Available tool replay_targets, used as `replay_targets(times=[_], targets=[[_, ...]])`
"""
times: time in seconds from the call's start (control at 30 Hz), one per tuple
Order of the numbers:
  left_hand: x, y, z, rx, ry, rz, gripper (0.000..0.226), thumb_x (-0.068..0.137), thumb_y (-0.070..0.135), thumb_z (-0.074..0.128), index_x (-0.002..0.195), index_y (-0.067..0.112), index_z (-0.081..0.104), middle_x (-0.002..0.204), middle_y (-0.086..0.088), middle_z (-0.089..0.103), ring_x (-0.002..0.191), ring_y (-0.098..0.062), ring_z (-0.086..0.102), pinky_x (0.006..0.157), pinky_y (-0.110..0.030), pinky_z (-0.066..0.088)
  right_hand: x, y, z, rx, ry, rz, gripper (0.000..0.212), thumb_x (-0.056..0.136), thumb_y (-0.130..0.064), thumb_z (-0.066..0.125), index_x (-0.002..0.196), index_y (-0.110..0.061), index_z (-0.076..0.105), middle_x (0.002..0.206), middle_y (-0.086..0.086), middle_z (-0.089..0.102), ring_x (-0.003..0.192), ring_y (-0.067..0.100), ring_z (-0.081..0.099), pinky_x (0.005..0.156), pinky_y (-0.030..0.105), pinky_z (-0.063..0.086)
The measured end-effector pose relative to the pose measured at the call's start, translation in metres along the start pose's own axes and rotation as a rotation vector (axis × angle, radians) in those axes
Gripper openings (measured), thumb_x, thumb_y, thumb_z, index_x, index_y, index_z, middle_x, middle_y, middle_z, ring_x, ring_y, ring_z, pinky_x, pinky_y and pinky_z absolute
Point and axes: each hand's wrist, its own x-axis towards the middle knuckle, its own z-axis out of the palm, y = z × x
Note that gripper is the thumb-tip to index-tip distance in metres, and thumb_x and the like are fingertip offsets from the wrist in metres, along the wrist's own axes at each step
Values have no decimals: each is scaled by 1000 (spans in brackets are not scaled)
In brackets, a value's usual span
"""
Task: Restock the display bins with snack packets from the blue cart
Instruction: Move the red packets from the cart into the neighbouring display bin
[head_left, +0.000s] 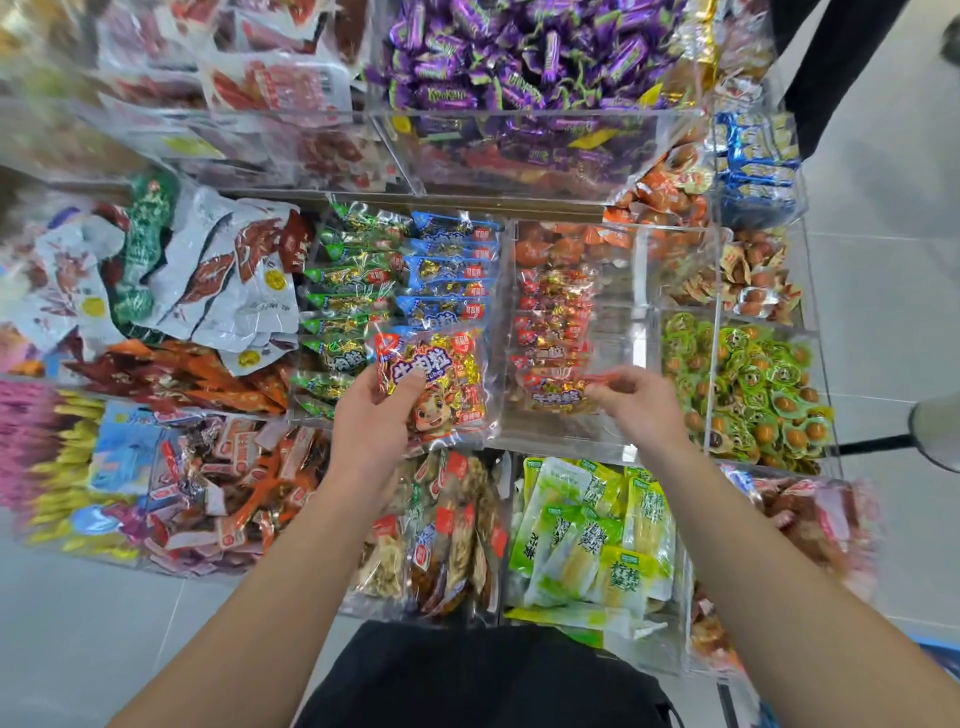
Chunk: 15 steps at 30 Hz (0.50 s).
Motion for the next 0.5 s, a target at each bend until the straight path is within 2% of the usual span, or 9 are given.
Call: replay_targets(times=[0.07,0.13,0.23,0.27,0.3,0.37,0.43,0.5], targets=[[0,0,-1,5,6,-16,38,96,25,67,131,20,54,91,14,75,79,-1,72,62,-16,55,12,10,14,-31,-22,51,15,83,-8,77,96,-5,73,78,3,67,66,13,57,69,29,48],[0,-1,-2,8,23,-47,38,96,25,67,131,15,57,99,8,75,84,-6,74,64,-20,54,22,17,26,-55,-38,101,14,82,-8,77,95,-6,73,81,6,69,67,18,61,71,34,53],[2,-3,-5,-8,27,-54,29,95,24,68,123,22,57,92,17,74,86,-4,73,63,-16,54,33,22,35,-164,-68,138,11,82,-15,78,90,-17,72,91,6,73,85,25,69,84,40,57],[2,-2,-5,-7,29,-53,35,95,24,68,128,20,56,98,18,74,90,-6,72,69,-19,56,35,22,37,-183,-76,147,12,82,-17,78,92,-18,70,94,7,73,89,26,69,87,40,56],[1,-2,-4,-6,37,-54,51,94,25,69,140,15,49,114,12,70,101,-11,70,82,-27,58,37,22,38,-189,-80,154,14,83,-19,77,95,-17,69,96,7,73,91,26,69,89,41,56],[2,-1,-3,-10,39,-70,76,92,28,70,155,12,30,145,-2,51,121,-21,61,106,-46,48,39,21,39,-208,-58,162,18,84,-24,76,97,-17,66,96,6,72,91,25,69,88,39,55],[2,1,-3,-22,46,-50,78,93,28,70,156,12,28,148,-3,49,123,-23,59,110,-49,44,37,21,39,-243,-4,166,17,84,-28,77,87,-22,62,92,3,71,88,23,68,84,36,55],[4,-2,-4,-29,42,-43,70,94,26,69,153,12,34,134,3,57,117,-20,62,104,-44,48,34,21,40,-242,29,178,22,83,-29,78,81,-23,57,90,1,70,87,23,68,84,38,55]])
